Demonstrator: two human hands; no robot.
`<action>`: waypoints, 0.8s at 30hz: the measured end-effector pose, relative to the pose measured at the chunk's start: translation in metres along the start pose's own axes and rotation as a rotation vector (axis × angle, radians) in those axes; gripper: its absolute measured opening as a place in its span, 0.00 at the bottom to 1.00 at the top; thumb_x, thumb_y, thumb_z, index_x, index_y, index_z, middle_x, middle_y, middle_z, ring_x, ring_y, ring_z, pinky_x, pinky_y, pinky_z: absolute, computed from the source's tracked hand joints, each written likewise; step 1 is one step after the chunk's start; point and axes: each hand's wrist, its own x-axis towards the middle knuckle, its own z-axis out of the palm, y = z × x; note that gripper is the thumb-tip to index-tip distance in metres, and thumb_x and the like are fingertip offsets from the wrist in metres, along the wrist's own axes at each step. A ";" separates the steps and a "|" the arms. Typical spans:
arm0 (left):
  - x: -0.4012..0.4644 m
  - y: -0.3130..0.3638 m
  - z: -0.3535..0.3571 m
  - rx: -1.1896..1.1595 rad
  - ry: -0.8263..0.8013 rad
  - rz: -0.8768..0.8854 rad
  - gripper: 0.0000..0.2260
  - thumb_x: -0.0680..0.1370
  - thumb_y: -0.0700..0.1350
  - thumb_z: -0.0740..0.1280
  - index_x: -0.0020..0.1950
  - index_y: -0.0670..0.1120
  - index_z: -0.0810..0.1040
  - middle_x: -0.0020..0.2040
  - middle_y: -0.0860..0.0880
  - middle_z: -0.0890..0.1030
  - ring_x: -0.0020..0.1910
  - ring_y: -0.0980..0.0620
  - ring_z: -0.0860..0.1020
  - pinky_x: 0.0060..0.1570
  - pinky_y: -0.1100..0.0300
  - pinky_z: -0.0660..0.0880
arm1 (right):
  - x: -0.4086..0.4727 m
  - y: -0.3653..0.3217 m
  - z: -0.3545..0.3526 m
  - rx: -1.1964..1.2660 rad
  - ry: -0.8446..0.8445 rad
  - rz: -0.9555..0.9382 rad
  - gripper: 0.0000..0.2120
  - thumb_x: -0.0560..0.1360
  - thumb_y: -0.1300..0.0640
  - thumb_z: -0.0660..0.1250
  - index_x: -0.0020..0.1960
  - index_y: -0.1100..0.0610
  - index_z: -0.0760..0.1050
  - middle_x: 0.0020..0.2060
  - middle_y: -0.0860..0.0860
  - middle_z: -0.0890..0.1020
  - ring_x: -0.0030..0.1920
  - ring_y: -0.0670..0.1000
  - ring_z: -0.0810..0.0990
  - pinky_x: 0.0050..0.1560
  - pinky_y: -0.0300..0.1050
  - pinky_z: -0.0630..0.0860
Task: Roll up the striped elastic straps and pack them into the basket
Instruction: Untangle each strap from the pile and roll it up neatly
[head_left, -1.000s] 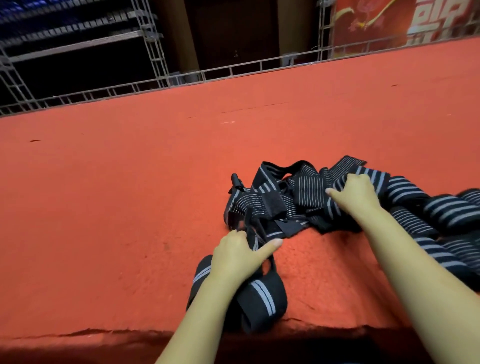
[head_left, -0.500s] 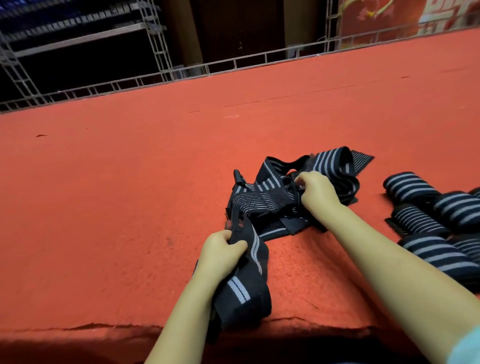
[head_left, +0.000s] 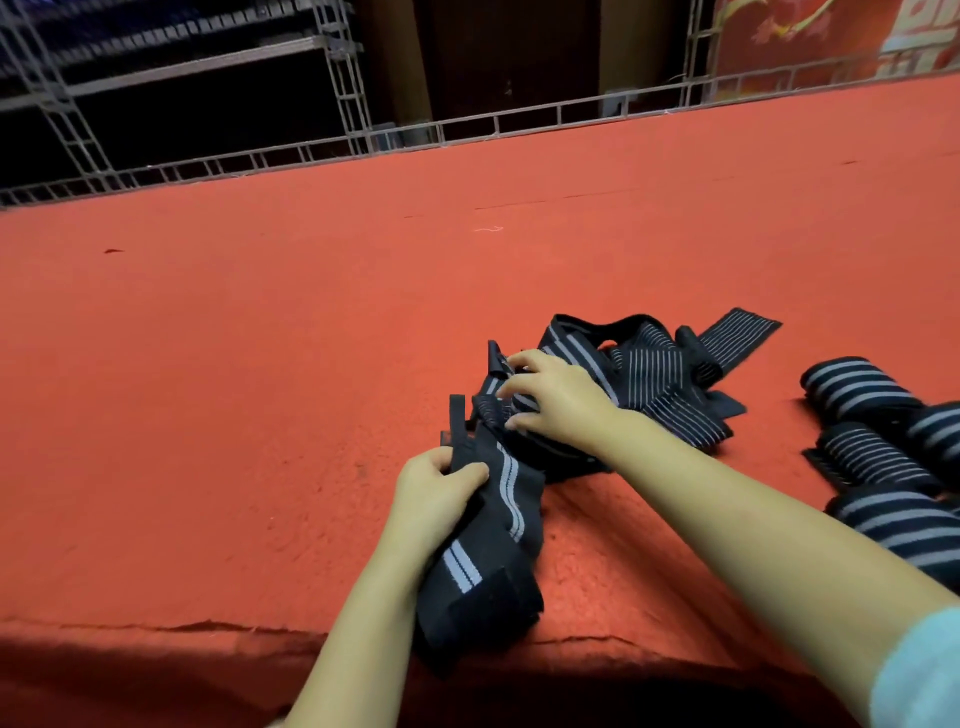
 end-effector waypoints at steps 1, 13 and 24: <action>-0.001 0.002 0.000 -0.002 -0.018 0.014 0.06 0.73 0.38 0.68 0.43 0.35 0.80 0.36 0.44 0.82 0.35 0.49 0.78 0.38 0.55 0.74 | 0.000 -0.002 0.003 -0.052 -0.002 -0.009 0.20 0.74 0.49 0.70 0.65 0.49 0.75 0.72 0.51 0.65 0.71 0.55 0.65 0.65 0.54 0.66; -0.010 0.000 -0.018 0.017 -0.031 0.067 0.04 0.73 0.39 0.69 0.40 0.42 0.82 0.36 0.48 0.83 0.35 0.51 0.78 0.39 0.56 0.73 | -0.004 -0.017 0.024 -0.181 -0.149 -0.124 0.20 0.75 0.46 0.67 0.67 0.41 0.73 0.76 0.47 0.57 0.73 0.55 0.55 0.68 0.55 0.56; -0.027 0.011 -0.058 -0.278 0.155 0.122 0.10 0.75 0.31 0.65 0.40 0.42 0.82 0.35 0.46 0.82 0.36 0.48 0.78 0.36 0.59 0.74 | -0.011 0.004 0.030 -0.047 -0.072 0.130 0.11 0.77 0.45 0.66 0.58 0.41 0.79 0.65 0.43 0.72 0.67 0.52 0.65 0.64 0.48 0.61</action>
